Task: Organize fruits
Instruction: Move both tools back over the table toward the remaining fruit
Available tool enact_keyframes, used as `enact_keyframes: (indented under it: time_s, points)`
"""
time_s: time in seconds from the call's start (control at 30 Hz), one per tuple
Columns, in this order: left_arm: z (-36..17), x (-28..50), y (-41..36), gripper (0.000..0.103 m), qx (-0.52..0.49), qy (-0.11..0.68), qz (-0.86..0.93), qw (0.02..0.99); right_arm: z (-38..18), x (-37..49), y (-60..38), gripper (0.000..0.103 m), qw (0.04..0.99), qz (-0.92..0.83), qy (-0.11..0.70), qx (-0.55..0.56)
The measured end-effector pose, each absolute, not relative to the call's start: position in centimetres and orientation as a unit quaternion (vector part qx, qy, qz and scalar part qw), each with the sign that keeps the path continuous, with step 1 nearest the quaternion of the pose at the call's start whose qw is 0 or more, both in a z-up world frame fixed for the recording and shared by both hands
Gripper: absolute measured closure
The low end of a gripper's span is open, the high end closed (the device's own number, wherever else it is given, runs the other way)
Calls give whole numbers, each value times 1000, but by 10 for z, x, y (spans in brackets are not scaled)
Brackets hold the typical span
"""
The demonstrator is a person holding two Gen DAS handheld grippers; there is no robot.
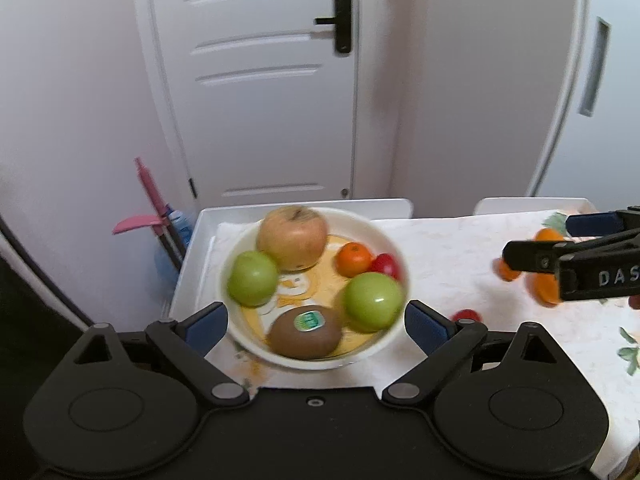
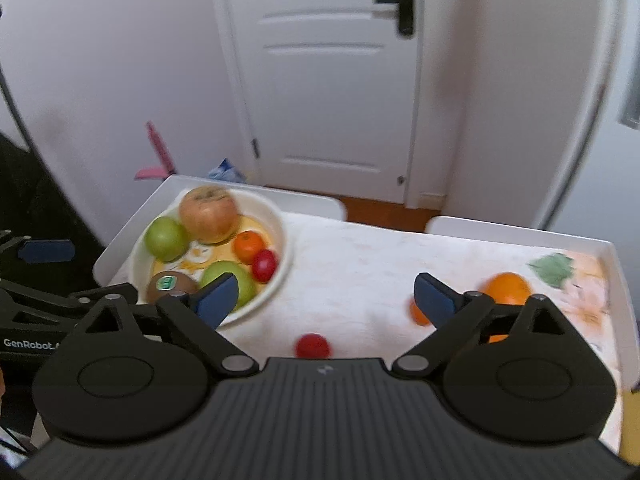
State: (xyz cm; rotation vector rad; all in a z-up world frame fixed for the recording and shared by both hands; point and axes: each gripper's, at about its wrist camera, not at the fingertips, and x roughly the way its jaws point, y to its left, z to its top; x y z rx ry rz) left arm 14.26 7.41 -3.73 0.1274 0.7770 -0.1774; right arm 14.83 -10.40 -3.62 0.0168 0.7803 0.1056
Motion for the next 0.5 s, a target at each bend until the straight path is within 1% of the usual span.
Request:
enact_keyframes:
  time_s: [0.2, 0.5]
  points:
    - [-37, 136, 41, 5, 69, 381, -87, 918, -34, 129, -154, 0, 924, 21, 382, 14]
    - [-54, 133, -7, 5, 34, 396, -66, 915, -56, 125, -217, 0, 912, 40, 407, 3]
